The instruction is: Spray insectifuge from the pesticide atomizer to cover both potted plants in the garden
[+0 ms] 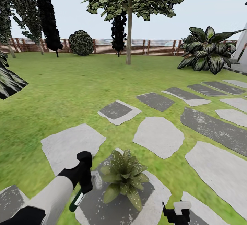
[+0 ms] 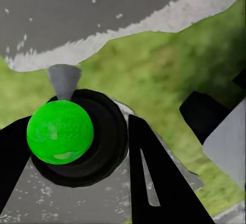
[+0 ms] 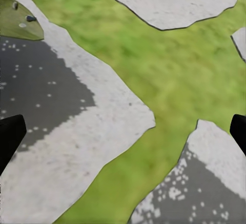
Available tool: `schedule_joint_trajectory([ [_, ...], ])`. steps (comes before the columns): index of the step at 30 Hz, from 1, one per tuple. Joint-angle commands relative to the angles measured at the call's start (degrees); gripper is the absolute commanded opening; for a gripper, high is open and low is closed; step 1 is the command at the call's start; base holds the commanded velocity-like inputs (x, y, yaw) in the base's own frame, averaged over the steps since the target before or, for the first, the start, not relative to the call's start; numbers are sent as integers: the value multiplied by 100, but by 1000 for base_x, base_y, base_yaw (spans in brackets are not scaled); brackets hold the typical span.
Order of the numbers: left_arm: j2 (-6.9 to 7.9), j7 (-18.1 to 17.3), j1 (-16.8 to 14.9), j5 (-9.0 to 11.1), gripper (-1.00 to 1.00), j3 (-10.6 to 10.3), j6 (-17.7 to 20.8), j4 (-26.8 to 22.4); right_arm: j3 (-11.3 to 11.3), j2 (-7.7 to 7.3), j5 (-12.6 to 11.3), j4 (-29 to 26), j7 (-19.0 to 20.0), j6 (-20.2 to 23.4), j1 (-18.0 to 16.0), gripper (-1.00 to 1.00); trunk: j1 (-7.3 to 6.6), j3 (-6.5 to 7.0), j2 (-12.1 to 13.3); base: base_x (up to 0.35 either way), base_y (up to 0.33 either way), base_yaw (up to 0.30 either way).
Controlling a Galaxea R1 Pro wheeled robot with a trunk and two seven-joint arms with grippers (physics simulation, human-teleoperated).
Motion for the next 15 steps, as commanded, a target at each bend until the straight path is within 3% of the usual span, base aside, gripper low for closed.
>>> schedule_joint_trajectory([
  [1, 57, -37, -2, -8, -100, 21, 54, -12, -25, 2, 61, 10, -31, -15, -4, 100, -1, -5, -2, 0, 0, 0],
  [3, 131, 60, -5, 9, -100, 53, 17, -25, -25, -4, 61, 9, -32, -15, -3, 100, -1, -5, -2, 0, 21, 0],
  [4, 152, 403, 1, 74, -100, 187, -68, -9, -25, 5, 62, 12, -32, -15, -4, 100, -1, -5, -2, 0, 233, 0],
  [6, 175, 739, 6, 266, -100, 333, -171, 41, -25, 4, 61, 12, -31, -16, -4, 100, -1, -5, -2, 0, 274, 0],
  [8, 266, 1086, 78, 598, -100, 414, -530, 68, -25, 6, 61, 12, -31, -17, -6, 100, -1, -5, -2, 0, 210, 0],
  [11, 312, 1231, 129, 755, -100, 433, -722, 79, -25, 3, 61, 11, -32, -17, -4, 100, -1, -5, -2, 0, 52, 0],
  [15, 281, 1267, 265, 744, -100, 399, -784, 74, -25, 2, 61, 13, -32, -17, -6, 100, -1, -5, -2, 0, 6, 0],
])
